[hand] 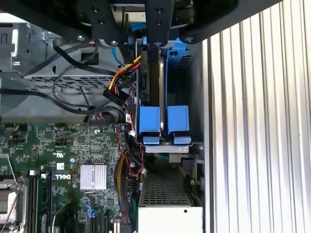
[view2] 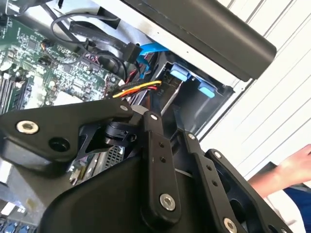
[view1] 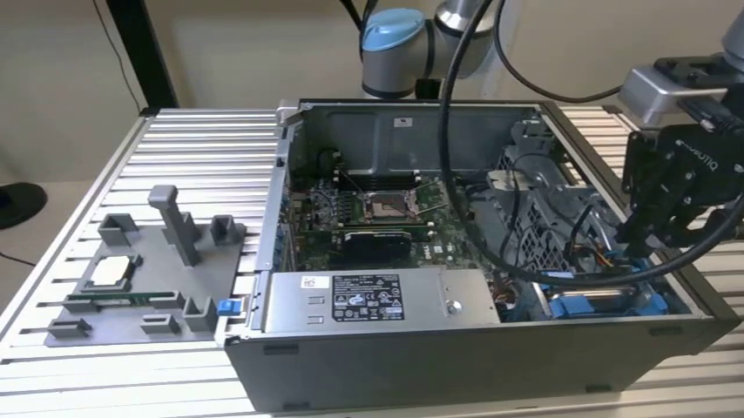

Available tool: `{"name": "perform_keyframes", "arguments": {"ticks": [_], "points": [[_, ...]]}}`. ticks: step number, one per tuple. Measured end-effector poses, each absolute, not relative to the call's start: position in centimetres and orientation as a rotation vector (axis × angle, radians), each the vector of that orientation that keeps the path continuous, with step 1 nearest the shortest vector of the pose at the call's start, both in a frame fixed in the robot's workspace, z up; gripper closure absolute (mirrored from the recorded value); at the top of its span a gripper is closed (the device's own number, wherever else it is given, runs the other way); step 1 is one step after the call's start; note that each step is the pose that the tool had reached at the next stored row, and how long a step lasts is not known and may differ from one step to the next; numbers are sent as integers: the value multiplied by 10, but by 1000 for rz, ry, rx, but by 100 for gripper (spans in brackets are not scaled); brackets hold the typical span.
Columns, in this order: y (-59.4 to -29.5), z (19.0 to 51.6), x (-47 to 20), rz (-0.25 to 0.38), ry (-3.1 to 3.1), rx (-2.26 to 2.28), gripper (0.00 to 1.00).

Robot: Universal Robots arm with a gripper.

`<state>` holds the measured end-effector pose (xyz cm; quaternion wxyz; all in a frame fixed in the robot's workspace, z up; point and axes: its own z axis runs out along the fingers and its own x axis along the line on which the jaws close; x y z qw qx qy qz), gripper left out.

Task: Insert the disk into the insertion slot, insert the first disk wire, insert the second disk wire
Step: 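Insert the first disk wire, then insert the second disk wire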

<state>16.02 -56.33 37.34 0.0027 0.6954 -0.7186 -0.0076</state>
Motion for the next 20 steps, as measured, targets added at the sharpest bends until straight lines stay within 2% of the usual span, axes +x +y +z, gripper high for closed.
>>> {"name": "perform_keyframes", "arguments": {"ticks": [6, 14, 20], "points": [[-561, 375, 174, -26, -2253, 2179, 0], [-531, 375, 179, -23, -2251, 2178, 0], [-524, 375, 183, 4, -2238, 2165, 0]]}}
